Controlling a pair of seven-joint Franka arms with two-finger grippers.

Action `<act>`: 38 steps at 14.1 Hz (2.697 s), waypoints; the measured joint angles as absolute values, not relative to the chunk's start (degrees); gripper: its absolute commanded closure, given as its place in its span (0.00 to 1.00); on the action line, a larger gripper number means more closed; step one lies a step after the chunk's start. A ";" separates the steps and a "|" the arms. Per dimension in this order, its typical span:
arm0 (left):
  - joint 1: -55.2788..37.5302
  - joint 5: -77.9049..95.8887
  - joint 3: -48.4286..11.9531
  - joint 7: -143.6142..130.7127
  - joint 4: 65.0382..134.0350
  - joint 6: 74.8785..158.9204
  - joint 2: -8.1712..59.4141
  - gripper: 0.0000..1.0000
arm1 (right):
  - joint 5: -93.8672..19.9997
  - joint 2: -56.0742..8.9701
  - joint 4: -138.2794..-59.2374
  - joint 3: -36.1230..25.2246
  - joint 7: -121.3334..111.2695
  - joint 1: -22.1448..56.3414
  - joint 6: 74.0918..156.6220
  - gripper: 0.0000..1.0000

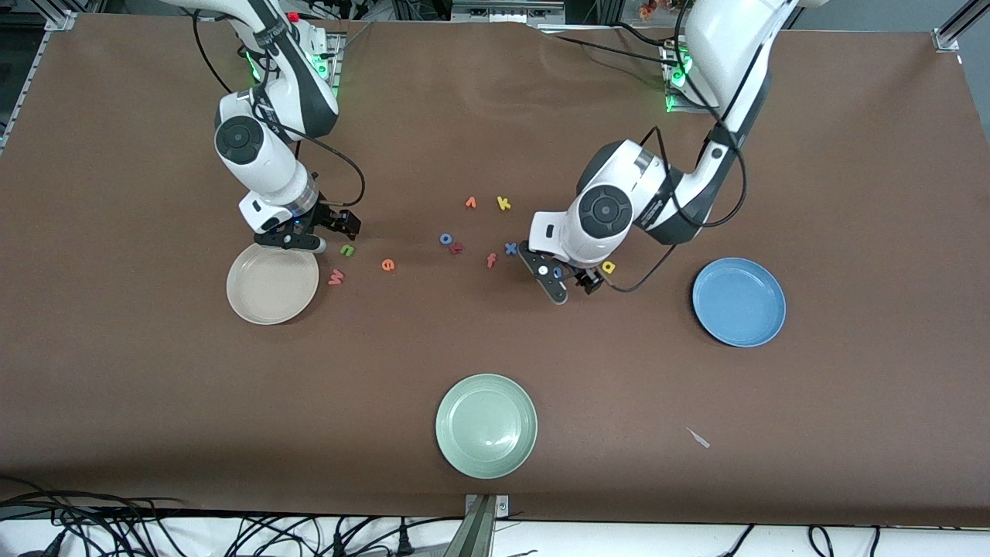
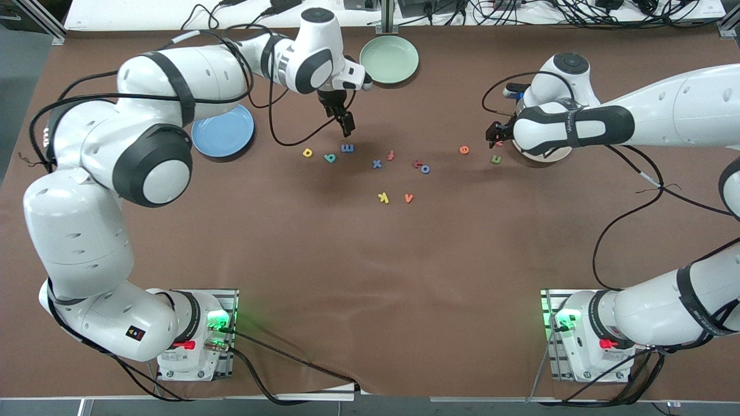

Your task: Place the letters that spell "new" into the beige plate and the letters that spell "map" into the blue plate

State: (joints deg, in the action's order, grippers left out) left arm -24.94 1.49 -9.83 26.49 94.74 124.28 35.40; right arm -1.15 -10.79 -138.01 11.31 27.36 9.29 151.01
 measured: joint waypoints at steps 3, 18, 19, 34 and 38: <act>-25.43 1.49 -9.89 35.67 95.13 133.21 40.53 0.01 | -1.15 -13.90 -138.37 11.29 30.90 9.25 156.10 0.00; -28.11 -3.80 -9.93 45.88 99.61 135.42 40.07 0.14 | -1.15 -19.48 -139.70 11.17 31.86 9.52 164.81 0.35; -28.11 -5.36 -9.94 45.85 99.81 135.44 39.89 0.21 | -1.15 -19.67 -139.70 11.17 31.86 9.66 164.94 0.40; -28.16 -6.62 -9.91 46.39 100.78 137.62 39.13 0.98 | -1.12 -19.84 -139.70 11.17 31.86 9.92 165.08 0.83; -27.32 -6.62 -9.58 46.19 99.78 130.73 34.93 0.99 | -1.12 -19.85 -139.69 11.17 31.83 9.92 165.16 0.84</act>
